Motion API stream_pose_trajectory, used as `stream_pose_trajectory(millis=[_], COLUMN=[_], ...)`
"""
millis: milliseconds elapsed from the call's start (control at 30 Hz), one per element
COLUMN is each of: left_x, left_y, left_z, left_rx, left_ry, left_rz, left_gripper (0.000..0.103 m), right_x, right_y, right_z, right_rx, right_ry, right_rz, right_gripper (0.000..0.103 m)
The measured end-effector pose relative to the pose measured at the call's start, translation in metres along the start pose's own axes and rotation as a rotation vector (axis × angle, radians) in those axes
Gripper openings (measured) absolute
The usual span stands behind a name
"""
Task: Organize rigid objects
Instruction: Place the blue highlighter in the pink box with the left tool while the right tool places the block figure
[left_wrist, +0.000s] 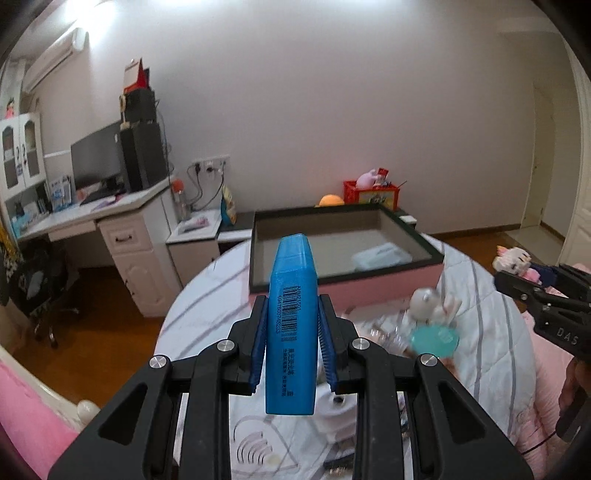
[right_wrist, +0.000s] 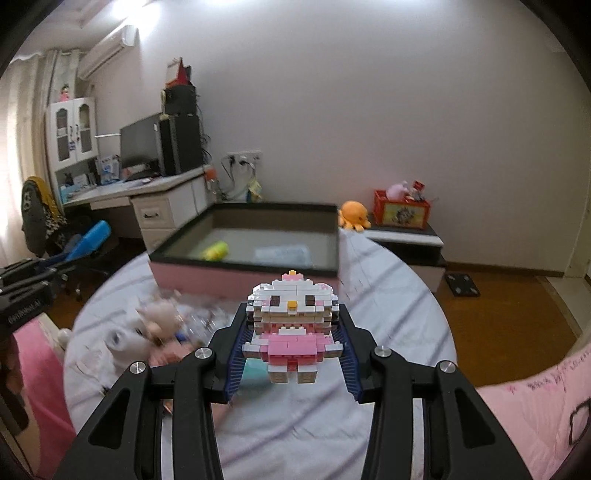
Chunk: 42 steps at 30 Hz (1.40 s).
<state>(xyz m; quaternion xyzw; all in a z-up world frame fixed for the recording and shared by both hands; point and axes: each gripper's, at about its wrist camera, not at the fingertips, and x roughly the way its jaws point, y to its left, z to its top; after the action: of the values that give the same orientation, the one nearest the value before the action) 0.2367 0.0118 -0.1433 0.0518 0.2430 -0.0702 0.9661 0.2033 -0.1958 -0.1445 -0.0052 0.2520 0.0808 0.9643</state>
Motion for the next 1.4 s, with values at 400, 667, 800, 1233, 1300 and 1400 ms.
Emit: stream_pose_trajectory(millis=[400,667,800,1233,1300,1400], left_x=[0.084,0.201,0.250,0.283,0.271,0.238], left_y=[-0.002,0.000,-0.009,-0.017,-0.009,0.002], left_z=[0.069,0.091,0.088,0.089,0.090,0.096], left_rx=[0.077,0.090,0.116,0.116,0.084,0.033], left_ry=[0.046,0.252,0.366,0.442,0.414,0.332], left_rz=[-0.073,-0.120,-0.134,-0.094,-0.079,-0.080], left_gripper=[0.026,0.026,0.026,0.055,0.078,0.084], right_x=[0.078,0.176,0.227,0.257,0.241,0.213], right_y=[0.005,0.004,0.002,-0.020,-0.026,-0.030], right_z=[0.070,0.095,0.092,0.087,0.091,0.099], right_rx=[-0.043,-0.057,-0.060,0.023,0.046,0.060], right_ry=[0.032,0.206,0.339,0.417,0.376,0.312], right_rz=[0.062,0.079,0.065,0.041,0.034,0.056], right_gripper=[0.045,0.045,0.045,0.061,0.073,0.080])
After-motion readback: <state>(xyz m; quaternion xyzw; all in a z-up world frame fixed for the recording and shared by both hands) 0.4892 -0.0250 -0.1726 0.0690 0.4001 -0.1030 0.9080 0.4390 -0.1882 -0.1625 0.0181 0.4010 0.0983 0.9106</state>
